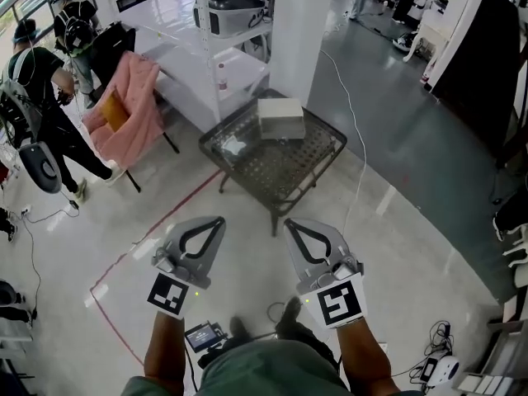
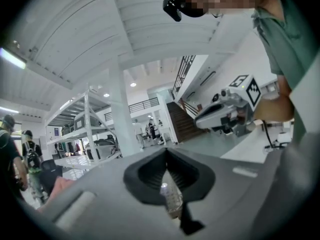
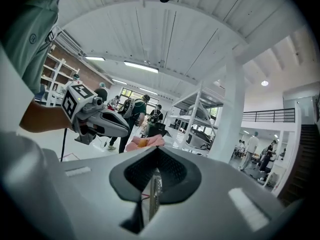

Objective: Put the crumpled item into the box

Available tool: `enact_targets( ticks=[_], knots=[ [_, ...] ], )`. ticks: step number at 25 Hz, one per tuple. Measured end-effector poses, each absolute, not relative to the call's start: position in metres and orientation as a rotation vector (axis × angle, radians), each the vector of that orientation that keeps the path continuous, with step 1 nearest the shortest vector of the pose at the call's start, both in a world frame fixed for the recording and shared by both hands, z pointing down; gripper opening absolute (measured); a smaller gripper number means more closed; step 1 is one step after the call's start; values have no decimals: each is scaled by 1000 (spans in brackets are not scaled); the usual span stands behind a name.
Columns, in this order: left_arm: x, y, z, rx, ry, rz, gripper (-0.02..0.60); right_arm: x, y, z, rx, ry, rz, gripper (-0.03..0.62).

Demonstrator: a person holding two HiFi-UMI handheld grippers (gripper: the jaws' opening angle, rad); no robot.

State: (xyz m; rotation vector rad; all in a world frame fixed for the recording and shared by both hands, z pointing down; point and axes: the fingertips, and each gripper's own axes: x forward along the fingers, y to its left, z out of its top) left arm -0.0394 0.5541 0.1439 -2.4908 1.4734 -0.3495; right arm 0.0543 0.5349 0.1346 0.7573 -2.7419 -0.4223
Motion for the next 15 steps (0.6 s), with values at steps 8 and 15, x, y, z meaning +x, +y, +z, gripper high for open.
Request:
enact_targets(
  ticks=[8,15],
  knots=[
    [13,493,151,-2443,1543,-403,3,93,475,140,634,-2794,-424,3],
    [44,475,147,-2394,1614,-443,3,125,448,134,558,-2834,-432,3]
  ],
)
